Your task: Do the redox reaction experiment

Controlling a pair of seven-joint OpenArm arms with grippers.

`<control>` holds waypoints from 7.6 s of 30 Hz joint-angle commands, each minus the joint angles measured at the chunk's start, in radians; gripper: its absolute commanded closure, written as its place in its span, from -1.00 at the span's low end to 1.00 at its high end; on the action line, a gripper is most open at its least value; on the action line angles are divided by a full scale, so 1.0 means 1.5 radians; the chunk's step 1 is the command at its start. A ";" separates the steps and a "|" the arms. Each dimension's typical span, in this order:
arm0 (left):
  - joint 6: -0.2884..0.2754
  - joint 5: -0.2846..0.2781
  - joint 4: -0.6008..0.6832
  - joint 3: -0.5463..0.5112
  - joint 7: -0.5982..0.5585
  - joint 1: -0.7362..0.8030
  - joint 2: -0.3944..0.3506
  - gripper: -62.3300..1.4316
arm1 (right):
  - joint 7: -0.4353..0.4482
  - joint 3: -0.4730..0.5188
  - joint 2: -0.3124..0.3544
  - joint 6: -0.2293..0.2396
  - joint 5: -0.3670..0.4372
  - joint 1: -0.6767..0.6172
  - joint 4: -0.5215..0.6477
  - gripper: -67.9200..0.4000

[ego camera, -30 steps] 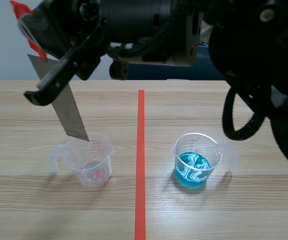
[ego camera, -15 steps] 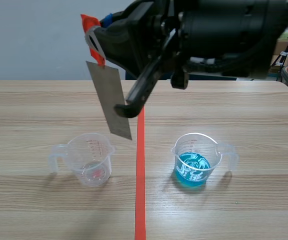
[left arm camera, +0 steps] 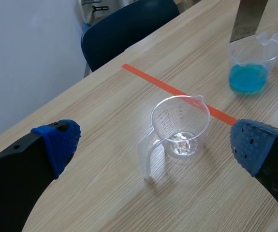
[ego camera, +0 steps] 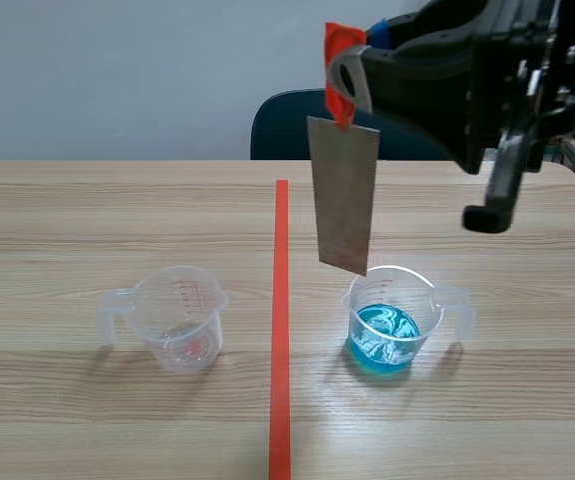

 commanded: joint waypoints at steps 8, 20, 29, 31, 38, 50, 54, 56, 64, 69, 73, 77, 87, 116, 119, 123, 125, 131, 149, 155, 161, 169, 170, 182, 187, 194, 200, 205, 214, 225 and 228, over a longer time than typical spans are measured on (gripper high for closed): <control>0.001 -0.007 0.008 -0.003 -0.009 0.002 0.000 -1.00 | 0.038 0.140 0.043 0.074 0.040 -0.083 0.010 0.96; 0.001 -0.007 0.008 -0.003 -0.009 0.001 -0.004 -1.00 | 0.050 0.189 0.045 0.086 0.040 -0.101 -0.018 0.96; 0.001 -0.007 0.008 -0.003 -0.009 0.001 -0.004 -1.00 | 0.062 0.187 0.045 0.086 0.040 -0.075 -0.029 0.96; 0.001 -0.007 0.008 -0.003 -0.009 0.001 -0.004 -1.00 | 0.063 0.183 0.049 0.086 0.040 -0.069 -0.030 0.96; 0.001 -0.007 0.008 -0.003 -0.009 0.001 -0.004 -1.00 | 0.068 0.138 0.069 0.086 0.042 -0.042 -0.044 0.96; 0.002 -0.007 0.007 -0.003 -0.009 -0.010 -0.004 -1.00 | 0.066 0.135 0.068 0.086 0.040 -0.043 -0.045 0.96; 0.002 -0.007 0.007 -0.003 -0.009 -0.010 -0.004 -1.00 | 0.060 0.135 0.061 0.086 0.039 -0.043 -0.045 0.96; 0.002 -0.007 0.007 -0.003 -0.009 -0.010 -0.004 -1.00 | 0.058 0.135 0.061 0.086 0.039 -0.043 -0.045 0.96; 0.002 -0.007 0.007 -0.003 -0.008 -0.010 -0.004 -1.00 | 0.058 0.135 0.061 0.086 0.039 -0.043 -0.045 0.96; 0.002 -0.007 0.007 -0.003 -0.008 -0.010 -0.004 -1.00 | 0.058 0.135 0.061 0.086 0.039 -0.043 -0.045 0.96; 0.002 -0.007 0.007 -0.003 -0.008 -0.010 -0.004 -1.00 | 0.058 0.135 0.061 0.086 0.039 -0.043 -0.045 0.96; 0.002 -0.007 0.007 -0.003 -0.008 -0.010 -0.004 -1.00 | 0.058 0.135 0.061 0.086 0.039 -0.043 -0.045 0.96; 0.002 -0.007 0.007 -0.003 -0.008 -0.010 -0.004 -1.00 | 0.055 0.135 0.061 0.086 0.039 -0.043 -0.045 0.96; 0.001 -0.007 0.007 -0.003 -0.008 -0.009 -0.004 -1.00 | 0.035 0.135 0.061 0.086 0.039 -0.044 -0.045 0.96; 0.001 -0.007 0.007 -0.003 -0.008 -0.009 -0.004 -1.00 | 0.035 0.135 0.061 0.086 0.039 -0.044 -0.045 0.96; 0.001 -0.007 0.007 -0.003 -0.008 -0.009 -0.004 -1.00 | 0.035 0.135 0.061 0.086 0.039 -0.044 -0.045 0.96; 0.001 -0.007 0.007 -0.003 -0.008 -0.009 -0.004 -1.00 | 0.035 0.135 0.061 0.086 0.039 -0.044 -0.045 0.96; 0.001 -0.007 0.007 -0.003 -0.008 -0.009 -0.004 -1.00 | 0.035 0.135 0.061 0.086 0.039 -0.044 -0.045 0.96; 0.004 -0.009 0.007 -0.003 -0.009 -0.010 -0.004 0.45 | 0.036 0.135 0.061 0.086 0.040 -0.044 -0.045 0.96; 0.004 -0.009 0.007 -0.003 -0.006 -0.039 -0.004 0.87 | 0.038 0.135 0.061 0.086 0.040 -0.044 -0.045 0.96; -0.009 -0.009 0.007 0.024 0.028 -0.118 -0.025 0.87 | 0.039 0.135 0.061 0.086 0.040 -0.044 -0.045 0.96; -0.008 -0.009 -0.003 0.161 0.071 -0.255 -0.052 0.87 | 0.046 0.135 0.061 0.086 0.040 -0.045 -0.049 0.96; -0.008 -0.009 -0.007 0.182 0.078 -0.274 -0.052 0.87 | 0.049 0.135 0.061 0.086 0.040 -0.045 -0.051 0.96; -0.008 0.046 -0.129 0.434 0.081 -0.501 -0.014 0.87 | 0.061 0.135 0.036 0.086 0.037 -0.045 -0.092 0.96; 0.011 0.068 -0.170 0.519 0.082 -0.567 0.030 0.87 | 0.058 0.127 0.026 0.086 0.027 -0.045 -0.096 0.96; 0.029 0.081 -0.181 0.609 0.143 -0.633 0.099 0.87 | 0.059 0.115 0.026 0.086 0.027 -0.044 -0.096 0.96; 0.044 0.081 -0.181 0.653 0.184 -0.670 0.158 0.87 | 0.058 0.115 0.026 0.086 0.026 -0.044 -0.096 0.96; 0.047 0.081 -0.181 0.672 0.229 -0.697 0.203 0.87 | 0.058 0.115 0.026 0.086 0.027 -0.044 -0.096 0.96; 0.078 0.083 -0.183 0.717 0.255 -0.725 0.239 0.87 | 0.058 0.116 0.026 0.086 0.026 -0.044 -0.096 0.96; 0.104 0.111 -0.229 0.747 0.256 -0.730 0.266 0.87 | 0.058 0.116 0.026 0.086 0.026 -0.044 -0.096 0.96; 0.115 0.111 -0.229 0.749 0.256 -0.730 0.266 0.87 | 0.058 0.116 0.026 0.086 0.026 -0.044 -0.096 0.96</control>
